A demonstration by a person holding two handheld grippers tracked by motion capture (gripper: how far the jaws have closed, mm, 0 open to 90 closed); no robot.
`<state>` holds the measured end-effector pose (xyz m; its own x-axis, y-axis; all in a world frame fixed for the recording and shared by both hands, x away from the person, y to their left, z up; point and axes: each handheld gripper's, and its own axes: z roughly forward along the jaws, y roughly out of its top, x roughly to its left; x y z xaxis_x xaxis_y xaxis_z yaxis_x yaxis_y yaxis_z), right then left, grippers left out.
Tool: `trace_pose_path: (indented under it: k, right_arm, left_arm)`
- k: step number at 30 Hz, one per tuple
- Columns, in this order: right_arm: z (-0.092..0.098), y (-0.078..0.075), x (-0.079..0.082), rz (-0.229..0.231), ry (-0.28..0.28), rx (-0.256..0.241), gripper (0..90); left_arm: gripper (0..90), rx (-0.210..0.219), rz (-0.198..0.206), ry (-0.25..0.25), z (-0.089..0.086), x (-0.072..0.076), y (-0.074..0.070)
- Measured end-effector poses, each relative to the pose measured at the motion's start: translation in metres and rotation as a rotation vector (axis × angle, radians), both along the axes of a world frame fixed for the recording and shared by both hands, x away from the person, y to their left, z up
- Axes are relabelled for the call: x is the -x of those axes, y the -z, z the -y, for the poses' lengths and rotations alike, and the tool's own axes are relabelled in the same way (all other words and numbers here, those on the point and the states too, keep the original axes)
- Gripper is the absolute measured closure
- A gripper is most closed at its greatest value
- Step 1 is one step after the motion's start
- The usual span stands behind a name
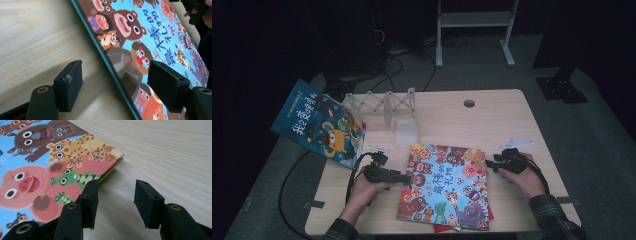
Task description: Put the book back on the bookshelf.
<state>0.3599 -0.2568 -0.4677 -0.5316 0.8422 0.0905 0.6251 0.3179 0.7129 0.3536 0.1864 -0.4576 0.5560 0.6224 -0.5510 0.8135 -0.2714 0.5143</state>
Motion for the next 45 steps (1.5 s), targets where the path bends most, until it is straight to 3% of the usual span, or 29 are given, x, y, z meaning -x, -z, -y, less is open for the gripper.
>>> trace_pose_path:
  k: [9,16,24,31,39,45]
  right_arm:
    - [-0.011,0.001,0.002,-0.016,-0.024,0.013,54.7]
    - [-0.023,0.003,0.006,-0.016,-0.068,0.102,55.0]
    - [-0.020,0.004,0.006,-0.024,-0.064,0.095,47.1]
    - [-0.006,-0.009,0.021,-0.005,-0.065,0.014,45.7]
    - [-0.015,-0.009,0.046,-0.005,-0.145,0.009,47.2]
    - [-0.013,-0.008,0.046,-0.010,-0.149,-0.009,47.5]
  left_arm:
    - [28.3,0.023,-0.023,0.016,0.008,0.001,0.005]
    - [30.7,0.021,-0.033,0.015,0.013,0.002,0.009]
    - [35.0,0.019,-0.035,0.006,0.012,0.001,0.009]
    - [35.6,0.026,-0.034,0.004,0.009,0.003,0.010]
    - [35.5,0.034,-0.045,-0.001,0.007,0.005,0.010]
    - [35.3,0.044,-0.051,0.005,0.009,0.005,0.011]
